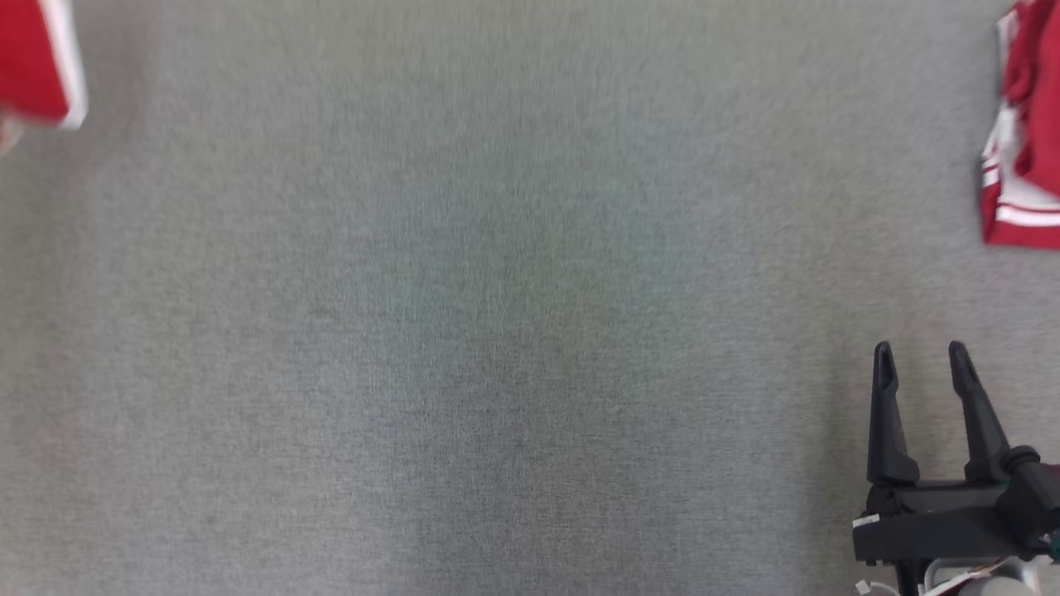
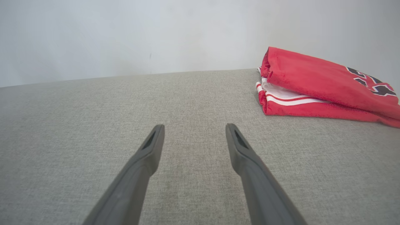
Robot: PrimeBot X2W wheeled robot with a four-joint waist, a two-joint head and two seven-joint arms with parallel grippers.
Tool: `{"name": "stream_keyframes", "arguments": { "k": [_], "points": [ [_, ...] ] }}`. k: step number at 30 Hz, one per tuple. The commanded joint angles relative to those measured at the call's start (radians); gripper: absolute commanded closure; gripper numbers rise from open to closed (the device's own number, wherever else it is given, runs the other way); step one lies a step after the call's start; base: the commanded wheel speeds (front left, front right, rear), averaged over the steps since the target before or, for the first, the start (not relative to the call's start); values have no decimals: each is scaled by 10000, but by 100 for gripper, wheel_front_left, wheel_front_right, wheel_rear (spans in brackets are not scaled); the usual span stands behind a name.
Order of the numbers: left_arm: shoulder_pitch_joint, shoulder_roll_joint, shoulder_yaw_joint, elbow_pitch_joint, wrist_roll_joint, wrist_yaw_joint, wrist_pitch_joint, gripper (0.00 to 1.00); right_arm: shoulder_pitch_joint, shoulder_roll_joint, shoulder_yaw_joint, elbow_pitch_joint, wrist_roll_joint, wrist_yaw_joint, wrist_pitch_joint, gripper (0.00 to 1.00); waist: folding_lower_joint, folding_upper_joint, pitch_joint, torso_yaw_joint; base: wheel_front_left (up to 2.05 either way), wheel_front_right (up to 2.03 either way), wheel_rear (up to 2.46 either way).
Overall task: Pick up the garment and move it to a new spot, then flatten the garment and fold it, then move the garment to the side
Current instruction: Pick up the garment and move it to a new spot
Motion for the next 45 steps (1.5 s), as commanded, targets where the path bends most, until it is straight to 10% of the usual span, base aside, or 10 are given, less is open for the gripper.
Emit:
{"name": "stream_keyframes", "arguments": {
  "k": [1, 11, 21, 35, 38, 45],
  "points": [
    [-285, 108, -178, -407, 180, 21, -73, 100, 142, -1, 16, 129, 163, -24, -98, 0, 1, -1, -850, -178, 0, 0, 0],
    [-618, -578, -1088, -4130, 64, 160, 883, 100, 490, -4, 416, 905, 850, -24, -347, 0, 1, -1, -1812, -1753, 0, 0, 0],
    [1605, -1198, -1993, -7333, 150, 1436, 1322, 100, 736, 1, 827, 1003, 1352, -24, -367, 0, 1, -1, -2102, -2898, 0, 0, 0],
    [5469, -1917, -3005, -6633, -3, 2176, -96, 100, -58, -2, 2095, 1319, 1797, -25, -369, 0, 1, -1, -1541, -3221, 0, 0, 0],
    [5742, -2235, -3112, -5905, -73, 1961, -320, 0, -203, -2, 2227, 1388, 1838, -25, -369, 0, 1, -1, -1490, -3106, 0, 0, 0],
    [5431, -2717, -2684, -5387, 345, 1677, -647, 0, -46, -5, 2033, 1518, 1596, -25, -370, 0, 1, -1, -2005, -2318, 0, 0, 0]
  ]
}}
